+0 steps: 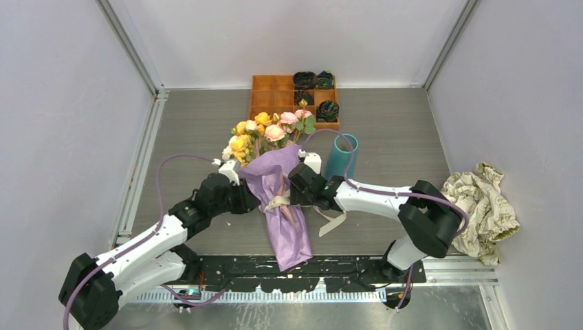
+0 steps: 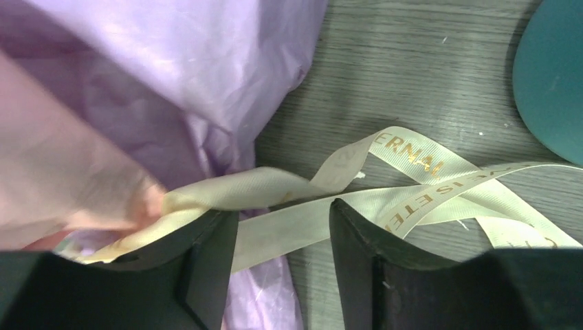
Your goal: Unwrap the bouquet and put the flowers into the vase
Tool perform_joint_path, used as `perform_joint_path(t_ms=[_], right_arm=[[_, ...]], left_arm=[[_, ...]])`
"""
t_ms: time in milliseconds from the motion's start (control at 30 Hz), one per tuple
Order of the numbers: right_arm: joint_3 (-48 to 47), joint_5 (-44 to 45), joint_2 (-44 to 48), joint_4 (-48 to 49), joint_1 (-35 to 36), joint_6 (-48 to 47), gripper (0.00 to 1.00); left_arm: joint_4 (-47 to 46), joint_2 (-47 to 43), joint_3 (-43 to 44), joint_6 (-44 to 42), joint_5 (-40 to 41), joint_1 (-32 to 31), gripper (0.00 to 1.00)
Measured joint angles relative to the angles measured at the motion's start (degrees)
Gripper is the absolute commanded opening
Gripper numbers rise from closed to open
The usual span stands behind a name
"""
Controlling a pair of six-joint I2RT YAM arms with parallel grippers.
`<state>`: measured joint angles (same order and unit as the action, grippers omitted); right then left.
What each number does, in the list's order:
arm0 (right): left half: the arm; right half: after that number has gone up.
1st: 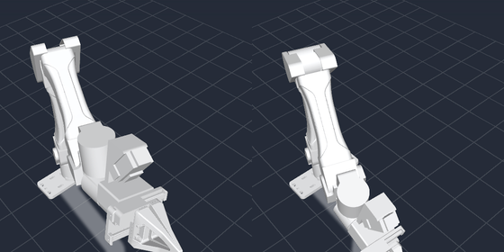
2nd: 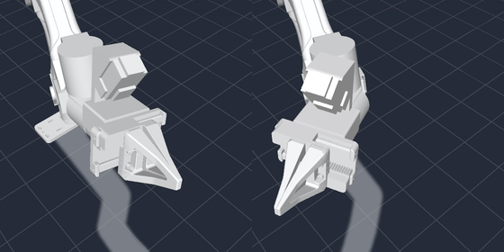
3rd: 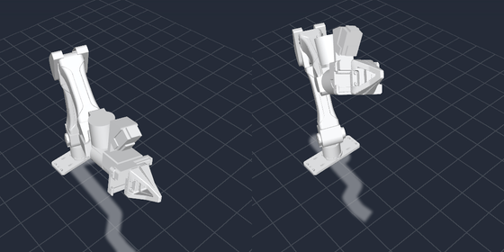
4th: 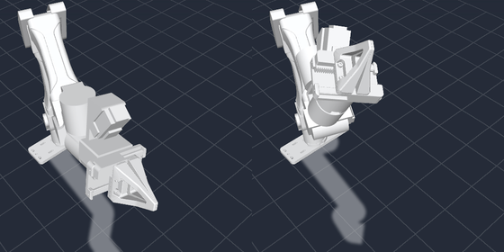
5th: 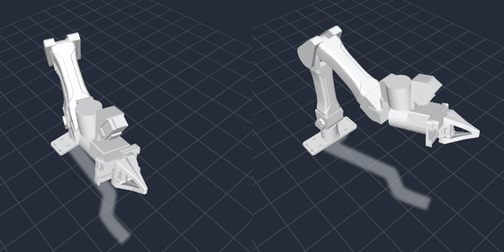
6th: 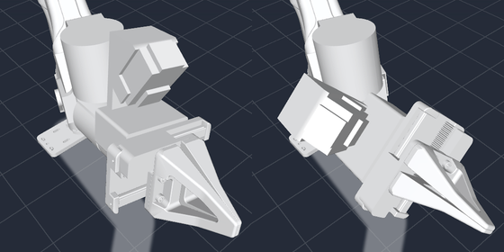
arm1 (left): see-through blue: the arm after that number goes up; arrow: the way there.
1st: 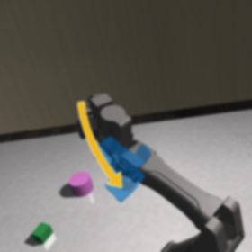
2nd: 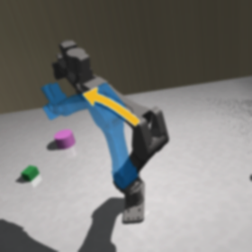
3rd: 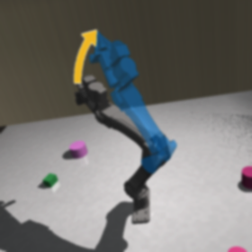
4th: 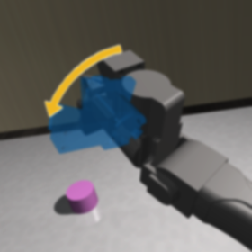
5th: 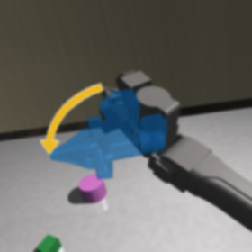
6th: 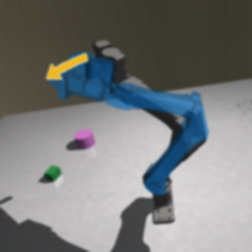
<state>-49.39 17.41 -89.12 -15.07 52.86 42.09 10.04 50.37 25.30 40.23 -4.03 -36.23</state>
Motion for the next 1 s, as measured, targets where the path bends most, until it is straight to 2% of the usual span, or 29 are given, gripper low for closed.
perform_joint_path(t_ms=[333, 733, 800, 867, 933, 1000], right_arm=[[-0.02, -0.37, 7.76, -0.76, 0.33, -0.44, 0.66], [0.31, -1.29, 9.77, -1.36, 0.33, -0.96, 0.68], [0.61, -1.66, 10.23, -1.29, 0.33, -0.96, 0.68], [0.96, -1.95, 10.58, -1.29, 0.33, -0.96, 0.66], [1.27, -2.32, 10.8, -1.31, 0.33, -0.96, 0.62], [1.38, -2.73, 10.8, -1.29, 0.33, -0.96, 0.57]], left_arm=[[-5.29, 8.68, 0.92, -4.66, -0.31, -7.8, 0.29], [-5.55, 14.58, 3.69, -8.13, 5.46, -9.9, 0.31], [-5.64, 16.68, 4.87, -8.59, 6.4, -9.92, 0.26], [-6.03, 18.91, 6.08, -9.14, 6.78, -9.94, 0.15], [-6.54, 20.57, 6.93, -9.38, 6.82, -10.19, 0.08], [-7.28, 21.42, 7.32, -9.38, 6.75, -10.6, 0.06]])
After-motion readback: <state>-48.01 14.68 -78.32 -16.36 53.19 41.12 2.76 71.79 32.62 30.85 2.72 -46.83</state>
